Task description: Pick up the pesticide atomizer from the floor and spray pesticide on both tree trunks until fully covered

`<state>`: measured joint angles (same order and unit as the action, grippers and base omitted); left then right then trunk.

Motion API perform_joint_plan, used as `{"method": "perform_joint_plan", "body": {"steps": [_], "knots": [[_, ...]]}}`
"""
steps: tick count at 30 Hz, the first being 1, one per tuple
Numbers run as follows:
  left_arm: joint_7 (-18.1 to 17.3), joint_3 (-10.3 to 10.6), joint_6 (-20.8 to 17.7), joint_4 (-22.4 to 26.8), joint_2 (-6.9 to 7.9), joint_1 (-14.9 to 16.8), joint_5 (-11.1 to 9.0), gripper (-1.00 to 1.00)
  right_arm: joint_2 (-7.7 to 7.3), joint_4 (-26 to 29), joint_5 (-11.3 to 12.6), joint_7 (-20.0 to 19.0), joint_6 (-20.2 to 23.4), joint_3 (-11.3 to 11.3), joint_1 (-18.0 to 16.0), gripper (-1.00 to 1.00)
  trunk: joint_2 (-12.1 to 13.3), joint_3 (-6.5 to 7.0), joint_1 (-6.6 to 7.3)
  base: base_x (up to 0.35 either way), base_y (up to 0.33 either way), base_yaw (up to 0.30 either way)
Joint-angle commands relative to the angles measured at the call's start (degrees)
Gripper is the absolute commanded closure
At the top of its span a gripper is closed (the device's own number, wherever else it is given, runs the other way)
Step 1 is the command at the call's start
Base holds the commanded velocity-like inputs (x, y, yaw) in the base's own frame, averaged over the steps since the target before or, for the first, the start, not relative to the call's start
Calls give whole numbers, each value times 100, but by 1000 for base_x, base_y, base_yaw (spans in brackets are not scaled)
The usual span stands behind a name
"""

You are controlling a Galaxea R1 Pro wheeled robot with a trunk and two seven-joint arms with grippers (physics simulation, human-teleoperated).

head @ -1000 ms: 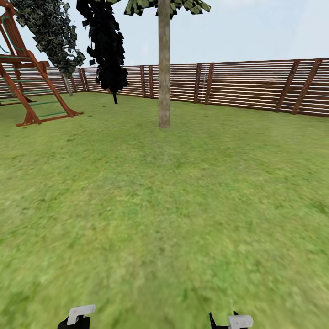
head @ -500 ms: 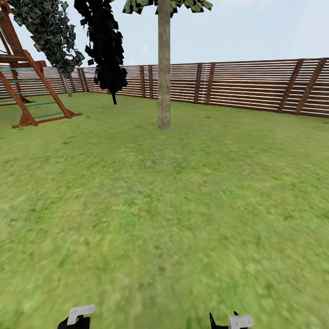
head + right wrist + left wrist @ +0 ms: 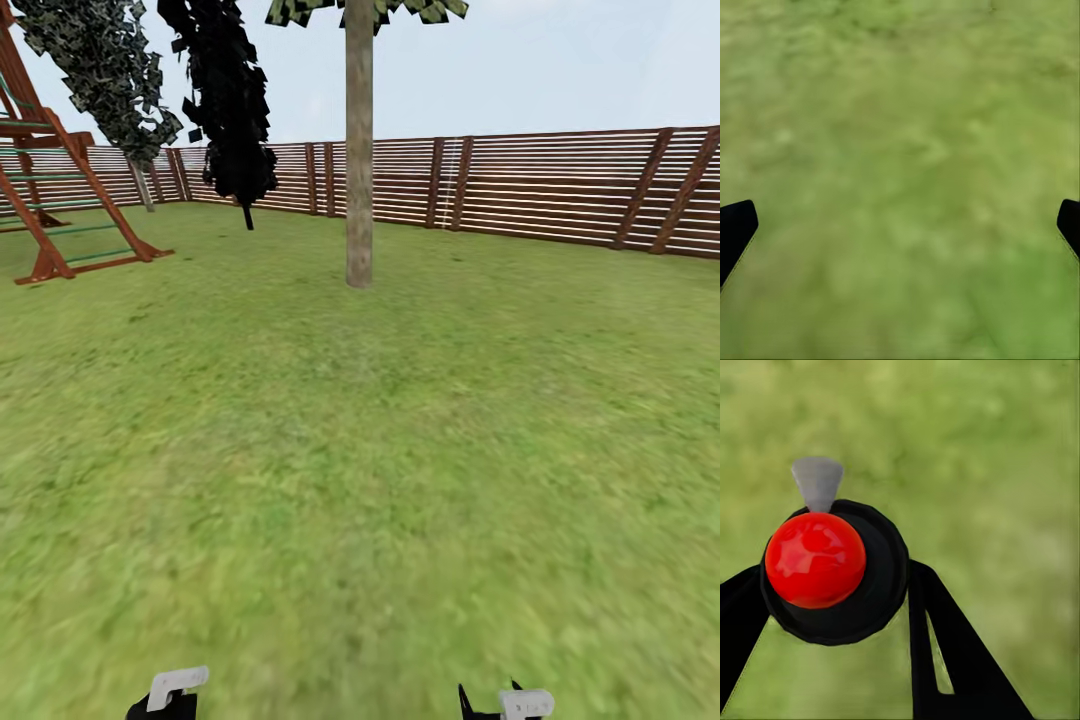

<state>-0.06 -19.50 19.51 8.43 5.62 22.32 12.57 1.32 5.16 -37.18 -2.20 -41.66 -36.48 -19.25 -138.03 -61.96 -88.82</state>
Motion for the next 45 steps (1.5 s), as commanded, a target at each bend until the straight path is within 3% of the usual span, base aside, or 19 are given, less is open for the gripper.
{"method": "perform_joint_plan", "body": {"steps": [1, 45], "knots": [[-3, -1, 0, 1, 0, 0, 0, 100, 0, 1, 0, 0, 0, 0, 0, -100, 0, 0, 0, 339, 0, 0], [-3, 6, 0, 1, 0, 0, 0, 100, 0, -1, 0, 0, 0, 0, 0, -100, 0, 0, 0, 339, 0, 0]]}}
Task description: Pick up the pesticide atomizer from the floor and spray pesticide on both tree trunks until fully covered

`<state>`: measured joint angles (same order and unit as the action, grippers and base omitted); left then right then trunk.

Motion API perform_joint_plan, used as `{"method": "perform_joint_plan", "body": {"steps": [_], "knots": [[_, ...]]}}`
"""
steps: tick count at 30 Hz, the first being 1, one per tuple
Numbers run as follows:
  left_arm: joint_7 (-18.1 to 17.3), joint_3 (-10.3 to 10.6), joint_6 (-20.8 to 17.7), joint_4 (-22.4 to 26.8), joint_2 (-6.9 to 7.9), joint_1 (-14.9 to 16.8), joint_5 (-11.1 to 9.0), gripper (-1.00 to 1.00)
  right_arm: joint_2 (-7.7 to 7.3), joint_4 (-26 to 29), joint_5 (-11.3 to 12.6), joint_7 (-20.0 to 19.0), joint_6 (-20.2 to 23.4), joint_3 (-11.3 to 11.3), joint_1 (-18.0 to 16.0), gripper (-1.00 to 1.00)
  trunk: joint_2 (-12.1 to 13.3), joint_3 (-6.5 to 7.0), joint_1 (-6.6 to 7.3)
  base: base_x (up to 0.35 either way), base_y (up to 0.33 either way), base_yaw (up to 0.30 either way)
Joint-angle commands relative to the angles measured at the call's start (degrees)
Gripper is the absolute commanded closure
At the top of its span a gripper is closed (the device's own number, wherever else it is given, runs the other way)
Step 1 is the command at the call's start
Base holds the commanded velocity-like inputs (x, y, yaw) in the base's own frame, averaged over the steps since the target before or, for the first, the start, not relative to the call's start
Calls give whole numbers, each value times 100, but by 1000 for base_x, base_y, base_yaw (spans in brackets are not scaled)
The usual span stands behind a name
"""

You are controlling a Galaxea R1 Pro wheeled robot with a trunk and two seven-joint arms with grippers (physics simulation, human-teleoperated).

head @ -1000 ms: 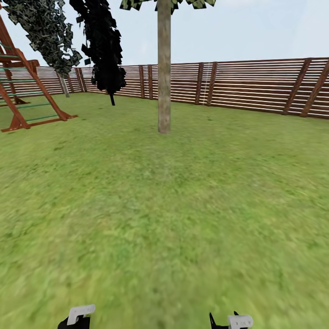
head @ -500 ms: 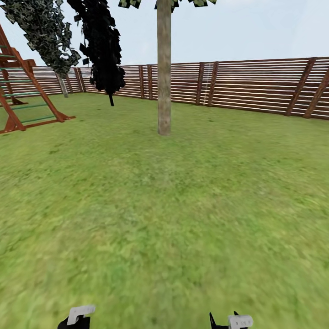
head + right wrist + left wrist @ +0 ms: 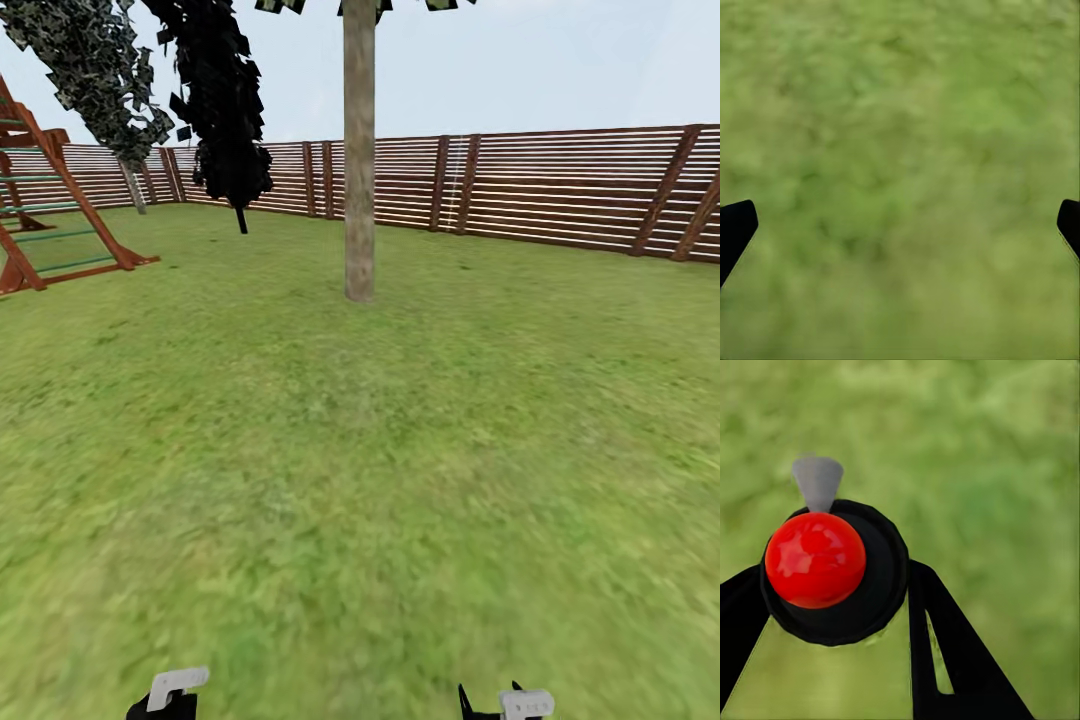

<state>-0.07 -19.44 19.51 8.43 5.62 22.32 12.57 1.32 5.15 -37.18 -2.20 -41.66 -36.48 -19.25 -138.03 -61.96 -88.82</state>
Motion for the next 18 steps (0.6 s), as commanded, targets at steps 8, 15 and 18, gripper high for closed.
{"method": "perform_joint_plan", "body": {"steps": [8, 15, 18], "knots": [[-4, -6, 0, 1, 0, 0, 2, 100, 0, 0, 0, 0, 0, 0, 0, -100, 0, 0, 0, 339, 0, 0], [-4, -8, 0, 1, 0, 0, 2, 100, 0, -1, 0, 0, 0, 0, 0, -100, 0, 0, 0, 339, 0, 0], [-4, -8, 0, 1, 0, 0, 1, 100, 0, 2, 0, 0, 0, 0, 0, -100, 0, 0, 0, 339, 0, 0]]}}
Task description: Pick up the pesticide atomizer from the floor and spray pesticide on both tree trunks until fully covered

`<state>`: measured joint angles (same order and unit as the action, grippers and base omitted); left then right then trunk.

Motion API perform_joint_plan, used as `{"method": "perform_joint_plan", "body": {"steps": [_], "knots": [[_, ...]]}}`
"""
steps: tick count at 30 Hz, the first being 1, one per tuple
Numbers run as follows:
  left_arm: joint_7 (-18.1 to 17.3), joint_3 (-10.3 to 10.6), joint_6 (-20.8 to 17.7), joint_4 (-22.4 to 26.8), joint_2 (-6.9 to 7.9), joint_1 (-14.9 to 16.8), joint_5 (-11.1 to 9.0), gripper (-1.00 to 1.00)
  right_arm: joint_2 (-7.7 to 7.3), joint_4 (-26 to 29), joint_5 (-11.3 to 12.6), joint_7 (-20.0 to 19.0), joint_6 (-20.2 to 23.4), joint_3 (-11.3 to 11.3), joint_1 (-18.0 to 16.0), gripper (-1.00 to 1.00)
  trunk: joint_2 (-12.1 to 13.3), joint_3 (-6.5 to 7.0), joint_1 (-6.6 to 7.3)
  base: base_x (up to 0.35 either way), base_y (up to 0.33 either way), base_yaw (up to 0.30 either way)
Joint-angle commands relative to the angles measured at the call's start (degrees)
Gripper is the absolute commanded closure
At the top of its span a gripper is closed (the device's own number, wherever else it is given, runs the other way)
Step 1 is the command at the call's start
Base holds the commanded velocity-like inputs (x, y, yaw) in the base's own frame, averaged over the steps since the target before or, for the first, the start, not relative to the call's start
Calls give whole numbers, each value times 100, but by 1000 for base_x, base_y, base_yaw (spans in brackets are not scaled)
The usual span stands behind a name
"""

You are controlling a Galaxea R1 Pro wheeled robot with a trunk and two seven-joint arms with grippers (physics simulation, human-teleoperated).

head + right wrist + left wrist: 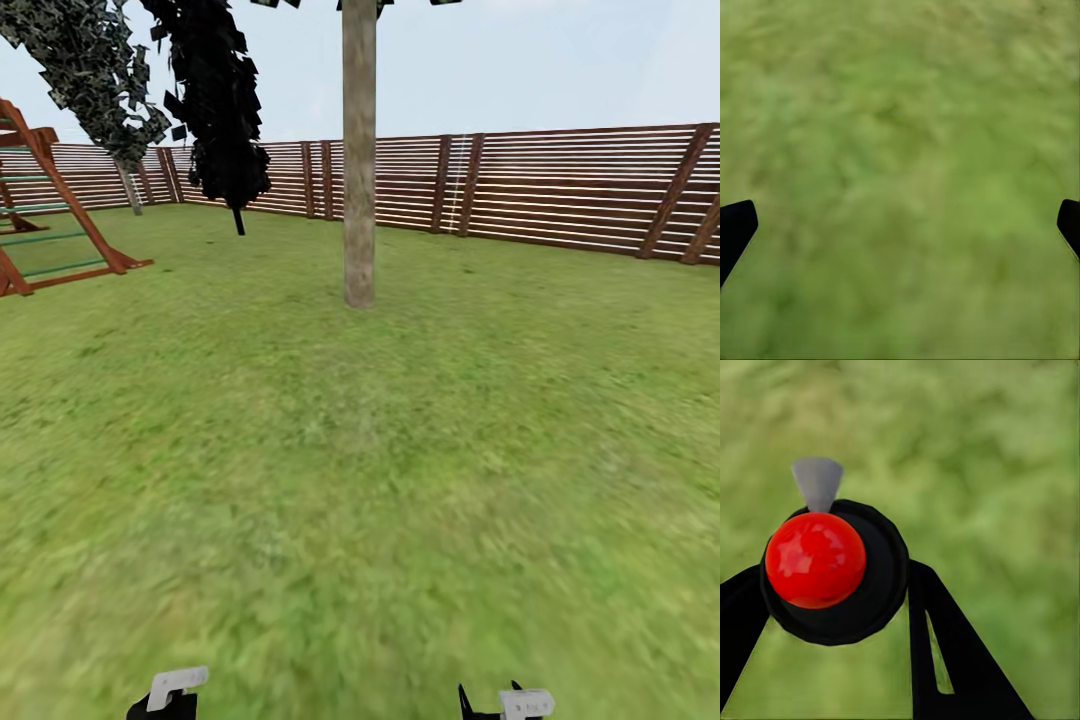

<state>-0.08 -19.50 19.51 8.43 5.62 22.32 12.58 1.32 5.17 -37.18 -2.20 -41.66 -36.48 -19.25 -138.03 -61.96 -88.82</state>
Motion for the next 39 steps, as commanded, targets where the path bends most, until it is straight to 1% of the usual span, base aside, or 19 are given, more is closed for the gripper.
{"method": "perform_joint_plan", "body": {"steps": [1, 31, 39], "knots": [[-4, -1, 0, 1, 0, 0, -1, 100, 0, -1, 0, 0, 0, 0, 0, -100, 0, 0, 0, 339, 0, 0], [-3, 8, 0, 1, 9, 0, 4, 100, 0, -5, 0, 5, 0, -2, 0, -100, 0, 0, 0, 339, 0, 0], [-1, 4, 0, 2, 9, 0, -1, 100, 0, -89, 9, 2, 18, 0, 0, -100, 0, 0, 0, 339, 0, 0]]}}
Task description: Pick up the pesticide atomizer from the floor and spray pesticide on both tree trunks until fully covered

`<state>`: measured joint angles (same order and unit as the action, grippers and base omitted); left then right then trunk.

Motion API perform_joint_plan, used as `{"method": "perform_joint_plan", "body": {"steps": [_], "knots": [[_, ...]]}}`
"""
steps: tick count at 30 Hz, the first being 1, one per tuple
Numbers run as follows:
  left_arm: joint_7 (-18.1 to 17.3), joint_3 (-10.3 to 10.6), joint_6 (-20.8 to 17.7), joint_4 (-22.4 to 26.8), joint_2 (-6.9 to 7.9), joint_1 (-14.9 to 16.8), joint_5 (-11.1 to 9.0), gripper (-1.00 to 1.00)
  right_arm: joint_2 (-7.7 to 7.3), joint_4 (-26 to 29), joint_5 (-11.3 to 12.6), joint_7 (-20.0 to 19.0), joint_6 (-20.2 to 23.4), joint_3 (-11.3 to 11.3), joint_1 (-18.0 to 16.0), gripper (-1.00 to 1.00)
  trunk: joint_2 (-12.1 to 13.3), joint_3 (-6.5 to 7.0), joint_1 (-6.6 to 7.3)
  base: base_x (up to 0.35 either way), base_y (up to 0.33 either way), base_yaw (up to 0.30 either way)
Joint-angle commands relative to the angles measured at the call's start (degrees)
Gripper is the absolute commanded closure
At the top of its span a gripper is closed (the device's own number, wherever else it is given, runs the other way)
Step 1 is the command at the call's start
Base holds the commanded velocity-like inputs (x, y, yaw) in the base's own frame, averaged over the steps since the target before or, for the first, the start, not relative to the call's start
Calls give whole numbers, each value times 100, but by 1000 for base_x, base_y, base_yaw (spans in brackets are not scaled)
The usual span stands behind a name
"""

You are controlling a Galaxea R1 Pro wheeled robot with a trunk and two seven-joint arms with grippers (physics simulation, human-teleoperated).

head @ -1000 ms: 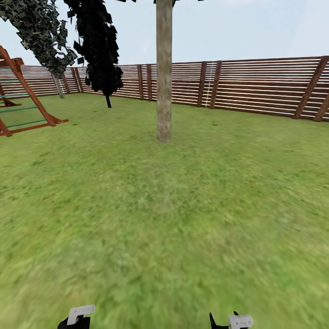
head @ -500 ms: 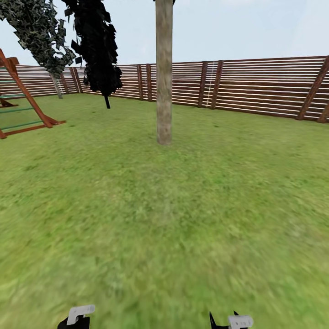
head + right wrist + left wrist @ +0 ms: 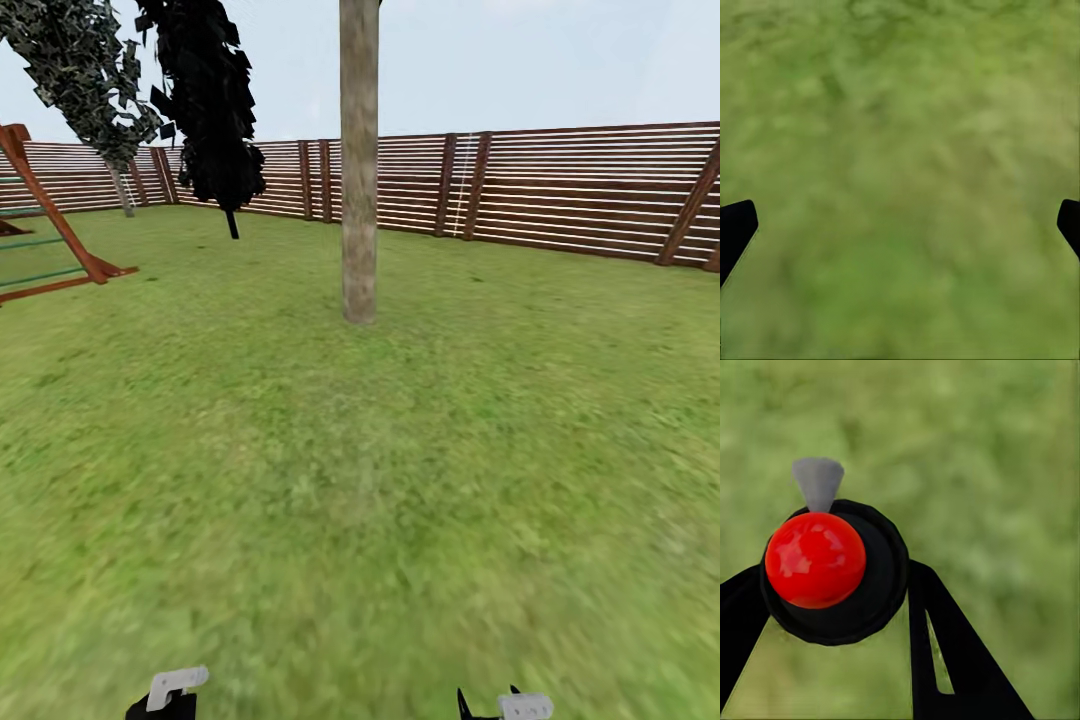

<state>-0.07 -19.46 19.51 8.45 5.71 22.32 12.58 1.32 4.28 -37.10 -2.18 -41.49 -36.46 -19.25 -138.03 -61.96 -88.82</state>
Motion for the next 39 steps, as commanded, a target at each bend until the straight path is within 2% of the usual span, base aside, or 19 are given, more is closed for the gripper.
{"method": "perform_joint_plan", "body": {"steps": [1, 39], "knots": [[-2, 1, 0, 7, 0, 0, 1, 100, 4, -191, 1, -2, 6, -2, 0, -100, 0, 0, 0, 339, 0, 0], [-3, 4, 0, 61, -9, -72, -1, 100, 5, -261, 1, -2, 9, -2, 0, -100, 0, 0, 0, 339, 0, 0]]}}
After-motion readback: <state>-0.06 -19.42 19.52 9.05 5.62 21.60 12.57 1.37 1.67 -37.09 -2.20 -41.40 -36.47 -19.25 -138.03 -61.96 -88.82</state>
